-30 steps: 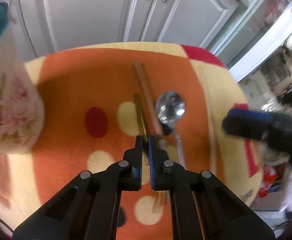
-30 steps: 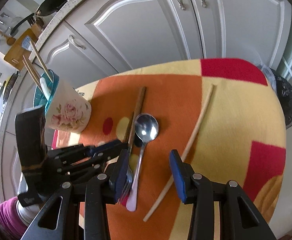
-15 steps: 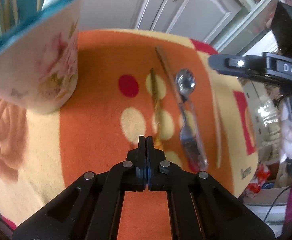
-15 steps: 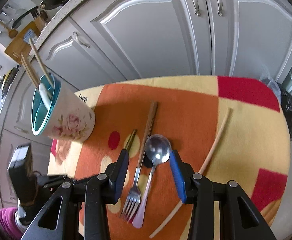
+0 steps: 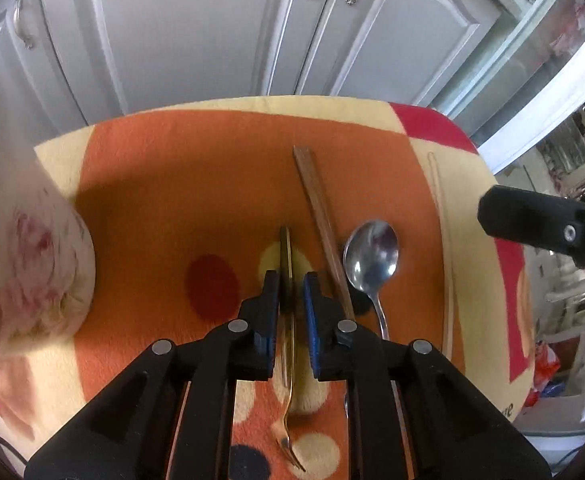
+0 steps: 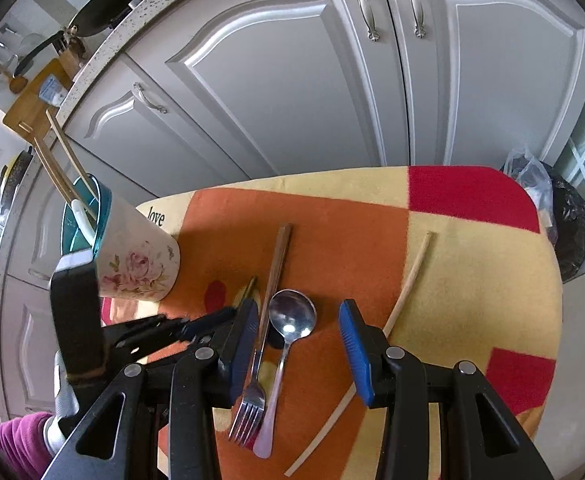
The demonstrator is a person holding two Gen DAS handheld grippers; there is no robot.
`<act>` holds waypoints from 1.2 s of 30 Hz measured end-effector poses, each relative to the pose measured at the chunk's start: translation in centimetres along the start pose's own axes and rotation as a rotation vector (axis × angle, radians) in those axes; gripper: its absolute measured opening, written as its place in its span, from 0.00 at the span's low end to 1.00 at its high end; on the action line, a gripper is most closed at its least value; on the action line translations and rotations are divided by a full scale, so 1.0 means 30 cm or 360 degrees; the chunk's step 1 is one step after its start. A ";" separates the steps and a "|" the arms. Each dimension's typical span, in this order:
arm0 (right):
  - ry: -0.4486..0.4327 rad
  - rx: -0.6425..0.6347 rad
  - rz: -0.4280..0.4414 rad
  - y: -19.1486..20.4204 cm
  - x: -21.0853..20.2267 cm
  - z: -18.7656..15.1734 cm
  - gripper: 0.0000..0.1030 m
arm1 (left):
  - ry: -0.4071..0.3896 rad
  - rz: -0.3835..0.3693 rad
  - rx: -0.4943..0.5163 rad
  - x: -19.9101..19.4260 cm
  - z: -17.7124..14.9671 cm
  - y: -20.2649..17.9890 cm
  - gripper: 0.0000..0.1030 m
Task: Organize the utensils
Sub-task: 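Close the left tool on a wooden chopstick while the right tool moves over the steel fork, then close the right tool on the steel fork while the left tool holds its chopstick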
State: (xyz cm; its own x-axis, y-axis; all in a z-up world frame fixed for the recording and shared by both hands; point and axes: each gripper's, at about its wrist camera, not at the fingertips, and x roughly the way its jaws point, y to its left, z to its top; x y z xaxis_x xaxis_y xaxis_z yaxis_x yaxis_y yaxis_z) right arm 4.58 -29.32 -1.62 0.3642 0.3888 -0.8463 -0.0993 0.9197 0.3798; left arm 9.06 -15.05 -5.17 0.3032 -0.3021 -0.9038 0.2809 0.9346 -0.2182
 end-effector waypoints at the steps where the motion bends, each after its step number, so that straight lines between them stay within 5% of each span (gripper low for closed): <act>1: -0.0001 -0.0001 0.0001 0.001 0.001 0.003 0.39 | 0.0006 -0.0002 -0.0019 -0.003 -0.001 0.006 0.06; 12: 0.0058 -0.0085 0.0019 0.055 0.099 0.044 0.39 | 0.0032 0.0018 -0.0019 -0.096 -0.176 0.094 0.06; 18: 0.0158 -0.0120 -0.0053 0.080 0.271 0.106 0.39 | 0.0043 0.0001 -0.0044 -0.104 -0.142 0.094 0.07; 28: 0.0132 -0.0209 -0.0189 0.101 0.347 0.155 0.14 | 0.0088 0.0114 0.0089 -0.058 -0.106 0.031 0.08; 32: 0.0119 -0.0206 -0.0125 0.089 0.327 0.138 0.12 | 0.0090 0.0105 0.0093 -0.039 -0.105 -0.006 0.05; 36: 0.0061 -0.0223 -0.0003 0.117 0.256 0.121 0.11 | 0.0062 -0.0037 -0.0038 -0.065 -0.106 0.021 0.05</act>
State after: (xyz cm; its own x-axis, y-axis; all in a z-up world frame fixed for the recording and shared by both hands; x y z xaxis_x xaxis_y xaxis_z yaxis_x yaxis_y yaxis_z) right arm 10.38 -23.29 -5.44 0.3293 0.3865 -0.8615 -0.2277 0.9179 0.3248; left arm 5.75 -13.27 -4.73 0.2607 -0.3168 -0.9119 0.2653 0.9318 -0.2479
